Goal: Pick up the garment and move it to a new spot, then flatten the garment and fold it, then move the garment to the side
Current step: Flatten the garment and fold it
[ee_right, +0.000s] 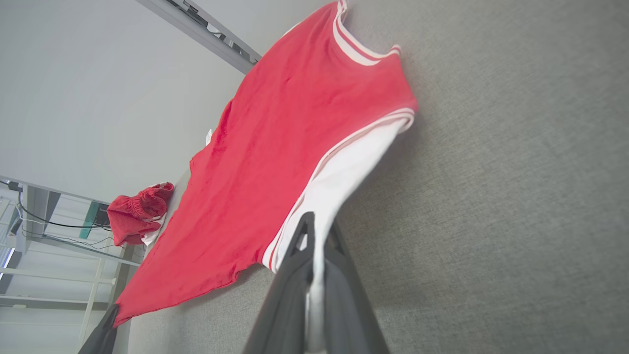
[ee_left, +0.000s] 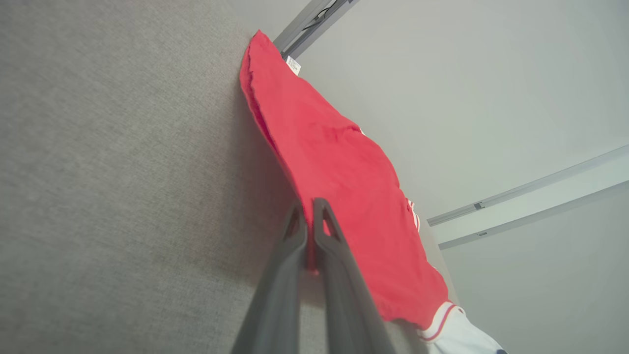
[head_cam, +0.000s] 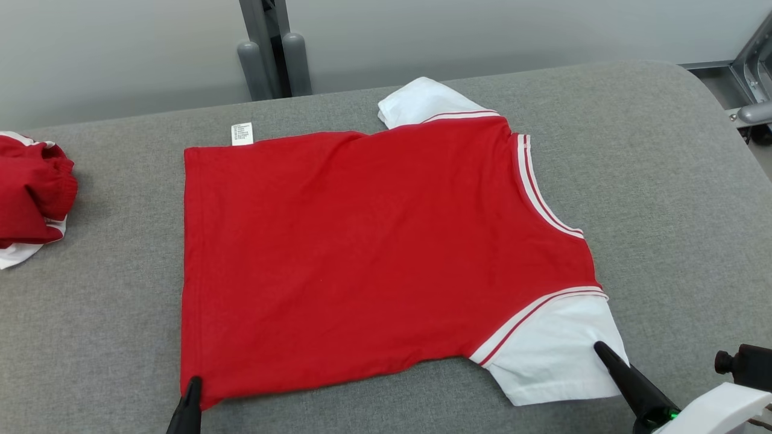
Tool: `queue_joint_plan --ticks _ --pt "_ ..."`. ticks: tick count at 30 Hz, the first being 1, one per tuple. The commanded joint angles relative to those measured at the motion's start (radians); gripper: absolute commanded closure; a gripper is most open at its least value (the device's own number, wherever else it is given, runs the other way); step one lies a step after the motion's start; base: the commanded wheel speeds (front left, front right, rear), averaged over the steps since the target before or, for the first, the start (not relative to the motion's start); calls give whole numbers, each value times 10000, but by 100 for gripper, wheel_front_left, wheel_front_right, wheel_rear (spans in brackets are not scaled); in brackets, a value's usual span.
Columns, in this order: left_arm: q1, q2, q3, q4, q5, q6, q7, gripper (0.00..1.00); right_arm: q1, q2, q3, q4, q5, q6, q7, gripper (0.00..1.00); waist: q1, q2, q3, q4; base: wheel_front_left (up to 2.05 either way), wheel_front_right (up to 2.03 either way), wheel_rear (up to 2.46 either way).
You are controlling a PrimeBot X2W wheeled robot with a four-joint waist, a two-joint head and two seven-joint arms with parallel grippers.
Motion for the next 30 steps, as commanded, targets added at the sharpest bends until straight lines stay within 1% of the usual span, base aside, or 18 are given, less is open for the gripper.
queue_joint_plan --ticks 1,7,13,19,26,27,30 --pt "-179 -38 104 -9 -197 -50 71 100 -147 -34 -34 92 128 1 -86 100 0 0 -77 -15 0 0 0" --pt "-597 -374 287 316 -1226 -124 407 100 -503 -35 7 720 470 3 -163 100 0 0 -247 29 0 0 0" --pt "-1555 -575 328 1122 -1789 -147 734 100 -1331 -37 146 1737 565 3 -52 100 0 0 -386 122 0 0 0" --pt "-3271 -629 235 2837 -1606 -136 789 100 -3074 -40 31 3661 605 3 -182 100 0 0 -380 310 0 0 0" --pt "-5280 -739 18 5037 -1287 -271 675 100 -5509 -40 61 6285 -48 3 -342 100 0 0 9 510 0 0 0" --pt "-5280 -739 18 5037 -1287 -271 675 100 -5509 -40 61 6285 -48 3 -342 100 0 0 9 510 0 0 0" --pt "-6001 -773 -91 5793 -1091 -319 581 100 -6514 -38 199 7341 -373 1 -410 100 0 0 206 591 0 0 0"
